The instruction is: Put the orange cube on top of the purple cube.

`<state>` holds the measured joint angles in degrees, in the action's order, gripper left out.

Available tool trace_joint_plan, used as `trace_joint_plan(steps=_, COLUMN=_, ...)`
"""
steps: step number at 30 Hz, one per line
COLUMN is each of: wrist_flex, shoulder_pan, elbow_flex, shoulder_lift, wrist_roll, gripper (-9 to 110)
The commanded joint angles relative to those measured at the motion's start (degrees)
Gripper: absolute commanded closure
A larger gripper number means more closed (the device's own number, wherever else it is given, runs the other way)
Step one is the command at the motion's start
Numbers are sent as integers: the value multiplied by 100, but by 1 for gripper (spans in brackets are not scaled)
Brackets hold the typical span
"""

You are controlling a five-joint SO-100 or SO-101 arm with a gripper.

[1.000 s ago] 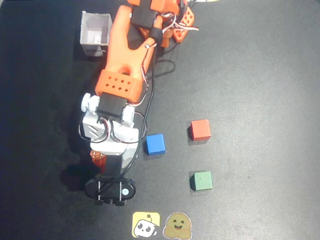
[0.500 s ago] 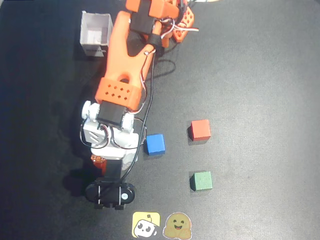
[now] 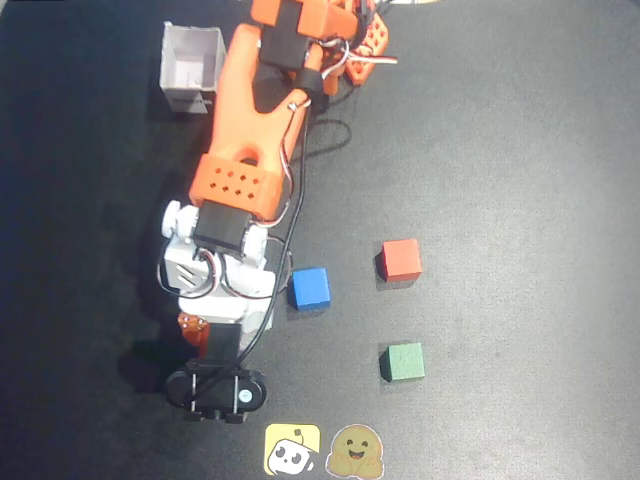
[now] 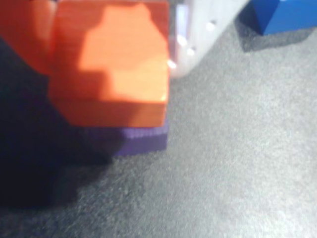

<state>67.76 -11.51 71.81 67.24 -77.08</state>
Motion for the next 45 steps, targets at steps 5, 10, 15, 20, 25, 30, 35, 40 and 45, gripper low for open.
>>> trace_joint_plan(steps=5, wrist_flex=-123, shoulder_pan=-35, elbow_flex=-281, shoulder_lift=-9, wrist_roll=-53, gripper=96)
trace_joint_plan(steps=10, wrist_flex=-132, shoulder_pan=-35, elbow_flex=-246, shoulder_lift=-79, wrist_roll=-18, gripper=96)
trace_joint_plan(steps=15, wrist_flex=-132, shoulder_pan=-35, elbow_flex=-220, shoulder_lift=-123, wrist_roll=44, gripper=95)
trace_joint_plan(steps=20, wrist_flex=-114, shoulder_pan=-35, elbow_flex=-220, shoulder_lift=-123, wrist_roll=105, gripper=90)
trace_joint_plan(steps=25, wrist_flex=-105, shoulder_pan=-35, elbow_flex=-220, shoulder_lift=-123, wrist_roll=114, gripper=85)
trace_joint_plan(steps=30, wrist_flex=-97, shoulder_pan=-18, elbow_flex=-211, shoulder_lift=-105, wrist_roll=114, gripper=75)
trace_joint_plan(steps=35, wrist_flex=-79, shoulder_pan=-9, elbow_flex=-211, shoulder_lift=-79, wrist_roll=105, gripper=75)
trace_joint_plan(steps=40, wrist_flex=-62, shoulder_pan=44, elbow_flex=-62, shoulder_lift=211, wrist_roll=44, gripper=75)
trace_joint_plan(steps=45, wrist_flex=-114, shoulder_pan=79, elbow_flex=545, shoulder_lift=1090, wrist_roll=176, gripper=75)
